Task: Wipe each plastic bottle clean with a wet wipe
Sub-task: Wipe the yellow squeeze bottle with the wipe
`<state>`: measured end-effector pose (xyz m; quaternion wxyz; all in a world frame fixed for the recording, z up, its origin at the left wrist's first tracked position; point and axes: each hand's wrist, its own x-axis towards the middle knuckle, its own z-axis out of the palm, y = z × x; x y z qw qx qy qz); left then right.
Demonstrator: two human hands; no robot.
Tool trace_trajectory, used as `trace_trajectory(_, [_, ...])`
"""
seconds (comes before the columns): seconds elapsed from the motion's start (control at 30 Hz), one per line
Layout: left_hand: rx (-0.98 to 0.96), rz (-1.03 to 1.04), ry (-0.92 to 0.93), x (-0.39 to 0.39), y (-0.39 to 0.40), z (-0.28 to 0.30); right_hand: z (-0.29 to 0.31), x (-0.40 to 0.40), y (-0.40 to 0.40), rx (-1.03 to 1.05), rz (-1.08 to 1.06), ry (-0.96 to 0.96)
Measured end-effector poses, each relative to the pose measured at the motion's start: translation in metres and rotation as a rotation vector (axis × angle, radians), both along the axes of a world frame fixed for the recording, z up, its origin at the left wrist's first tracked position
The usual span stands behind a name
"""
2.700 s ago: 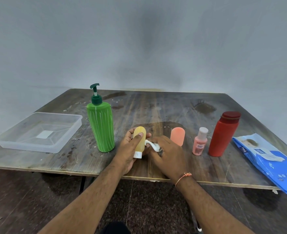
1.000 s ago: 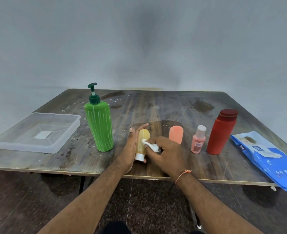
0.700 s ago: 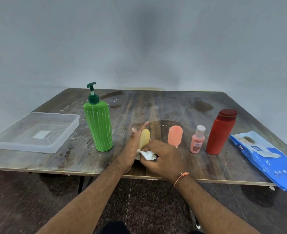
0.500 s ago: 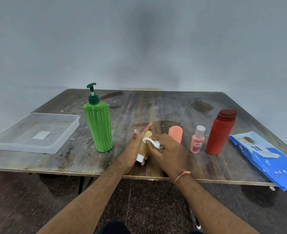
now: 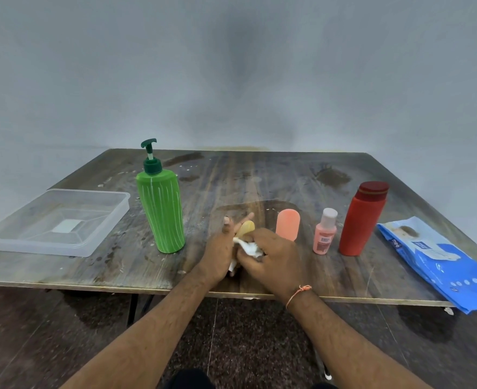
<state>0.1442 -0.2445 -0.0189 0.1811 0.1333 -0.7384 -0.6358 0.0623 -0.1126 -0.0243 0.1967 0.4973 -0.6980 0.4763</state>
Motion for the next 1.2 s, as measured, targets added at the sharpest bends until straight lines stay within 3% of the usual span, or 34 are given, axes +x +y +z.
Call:
trace_trajectory(0.13, [-0.042,0.018,0.007,0.002,0.005,-0.001,0.003,-0.007,0.000,-0.084,-0.177,-0.195])
trace_trajectory(0.27, [-0.004,0.018,0.016,0.004,0.007,0.001,0.004,-0.013,0.001,-0.075,-0.170,-0.288])
trace_trajectory(0.37, [0.015,0.010,0.023,0.004,0.006,0.003,0.006,-0.008,0.004,-0.038,-0.098,-0.274])
trace_trajectory(0.57, [0.049,-0.019,0.026,0.009,0.007,0.010,0.001,0.002,0.001,0.054,0.118,-0.048])
trace_trajectory(0.73, [0.044,0.023,-0.017,0.006,0.007,0.004,0.004,-0.002,0.002,-0.032,-0.062,-0.128])
trace_trajectory(0.97, [-0.025,0.042,-0.014,0.010,0.010,0.007,0.006,-0.012,0.001,0.007,-0.227,-0.321])
trace_trajectory(1.2, [0.086,0.050,0.002,0.013,0.003,0.008,0.009,-0.007,0.004,0.042,-0.158,-0.268])
